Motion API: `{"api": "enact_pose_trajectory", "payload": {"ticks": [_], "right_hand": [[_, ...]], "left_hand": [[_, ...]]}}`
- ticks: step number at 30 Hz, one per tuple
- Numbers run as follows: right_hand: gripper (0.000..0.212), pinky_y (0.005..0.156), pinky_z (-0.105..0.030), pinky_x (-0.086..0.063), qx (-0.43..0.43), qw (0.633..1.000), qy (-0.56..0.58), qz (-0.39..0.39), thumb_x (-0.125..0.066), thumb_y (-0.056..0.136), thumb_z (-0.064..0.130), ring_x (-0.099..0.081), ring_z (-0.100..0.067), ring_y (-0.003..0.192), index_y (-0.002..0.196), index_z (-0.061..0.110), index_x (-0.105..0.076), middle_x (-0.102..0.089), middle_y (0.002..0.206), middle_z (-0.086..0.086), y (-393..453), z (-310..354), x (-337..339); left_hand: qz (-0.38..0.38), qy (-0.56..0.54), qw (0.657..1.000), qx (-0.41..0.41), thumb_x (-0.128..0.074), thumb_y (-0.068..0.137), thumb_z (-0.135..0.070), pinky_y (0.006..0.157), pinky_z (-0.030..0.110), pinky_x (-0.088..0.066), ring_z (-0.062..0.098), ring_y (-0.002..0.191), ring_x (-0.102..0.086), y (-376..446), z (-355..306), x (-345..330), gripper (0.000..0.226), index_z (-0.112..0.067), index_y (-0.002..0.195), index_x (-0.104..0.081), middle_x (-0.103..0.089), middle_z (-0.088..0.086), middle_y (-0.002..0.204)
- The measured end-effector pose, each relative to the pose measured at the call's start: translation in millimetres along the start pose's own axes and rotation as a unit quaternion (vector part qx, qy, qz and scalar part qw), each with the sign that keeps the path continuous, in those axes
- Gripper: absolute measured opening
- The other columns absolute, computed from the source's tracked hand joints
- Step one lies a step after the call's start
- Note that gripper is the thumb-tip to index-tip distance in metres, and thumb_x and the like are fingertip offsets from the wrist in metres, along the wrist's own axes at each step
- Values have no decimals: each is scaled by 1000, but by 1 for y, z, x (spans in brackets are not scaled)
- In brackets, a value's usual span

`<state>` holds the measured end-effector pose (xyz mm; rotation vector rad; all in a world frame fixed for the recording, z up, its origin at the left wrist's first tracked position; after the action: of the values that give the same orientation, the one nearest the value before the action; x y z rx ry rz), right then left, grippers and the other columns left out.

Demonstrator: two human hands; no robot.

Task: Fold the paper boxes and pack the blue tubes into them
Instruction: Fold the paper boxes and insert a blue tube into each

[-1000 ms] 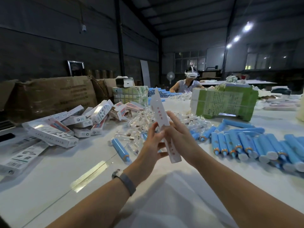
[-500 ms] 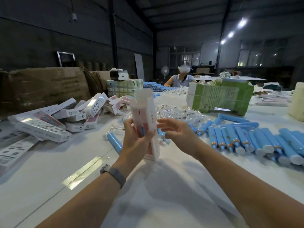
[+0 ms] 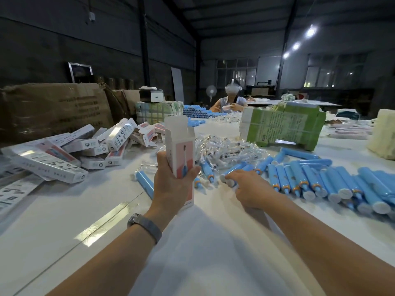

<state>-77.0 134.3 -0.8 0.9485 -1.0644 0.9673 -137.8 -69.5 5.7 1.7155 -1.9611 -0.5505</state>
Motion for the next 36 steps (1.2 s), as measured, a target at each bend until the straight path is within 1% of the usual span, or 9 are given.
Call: {"api": "enact_pose_trajectory", "payload": {"ticks": [3,7,11,13,16,22,28,33,36], "right_hand": [[39,100,-41,-44,3,1000,-17,-8,-45,95,16,-44,-25,125,131,27,-56,-44,139,5,2,2,0],[30,96,-39,-42,-13,999,-16,-33,-49,96,25,-45,-25,119,123,25,-61,-47,132,3,5,0,0],[16,86,-38,-46,-52,996,-15,-72,-50,95,36,-47,-23,109,99,24,-60,-50,115,5,3,-3,0],[13,78,-36,-45,-67,994,-29,-87,-52,94,35,-51,-23,100,90,23,-54,-50,104,5,1,-6,2],[3,73,-34,-41,-82,990,-45,-106,-55,91,23,-55,-25,95,92,20,-54,-54,107,0,-2,-6,8],[39,80,-37,-43,-134,991,-20,-16,-51,83,18,-51,-29,107,122,18,-46,-46,123,-7,-8,-13,15],[33,79,-35,-46,-129,988,-74,-43,-46,91,14,-54,-26,102,124,19,-49,-58,115,-9,-9,-15,18],[50,77,-32,-53,-131,989,-61,31,-64,80,27,-57,-23,95,126,16,-48,-57,106,-7,-9,-15,28],[51,73,-31,-53,-134,990,-39,36,-65,79,27,-58,-21,91,126,14,-51,-57,102,-5,-8,-15,32]], "left_hand": [[0,-17,1000,-17,-73,88,-30,68,11,-50,-12,88,-59,-3,-4,0,47,-28,109,-32,-54,-22,102],[20,-40,999,-16,-54,96,-39,79,31,-56,3,101,-61,-6,-4,-1,23,-35,106,-34,-57,-16,111],[20,-37,999,-20,-55,100,-29,78,30,-56,3,98,-62,-6,-4,-2,20,-36,104,-37,-58,-20,108],[15,-34,999,-19,-58,99,-29,76,28,-56,-1,94,-63,-5,-4,-1,21,-36,101,-39,-60,-23,104],[18,-44,999,-11,-59,98,-28,74,25,-56,-1,93,-65,-4,-4,1,18,-35,100,-43,-62,-22,103],[35,-52,998,-3,-54,100,-28,70,17,-51,-4,92,-63,-4,-6,2,13,-36,103,-45,-60,-19,105],[63,-24,997,-40,-57,98,-28,69,16,-53,-8,92,-62,-5,-6,0,14,-28,106,-46,-60,-37,98],[59,-24,997,-39,-58,98,-29,74,27,-57,-5,91,-63,-5,-5,2,15,-29,105,-45,-62,-32,98],[55,-37,998,-21,-56,100,-26,73,22,-56,-5,92,-63,-5,-2,1,15,-30,107,-44,-61,-23,103]]}}
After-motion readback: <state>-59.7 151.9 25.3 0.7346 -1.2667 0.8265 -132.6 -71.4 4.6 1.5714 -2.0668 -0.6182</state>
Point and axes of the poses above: each hand's wrist, its own y-axis towards the middle knuckle, its own x-axis out of the back of the hand, z = x × y, the point moved 3 cm from there along y, towards the middle knuckle
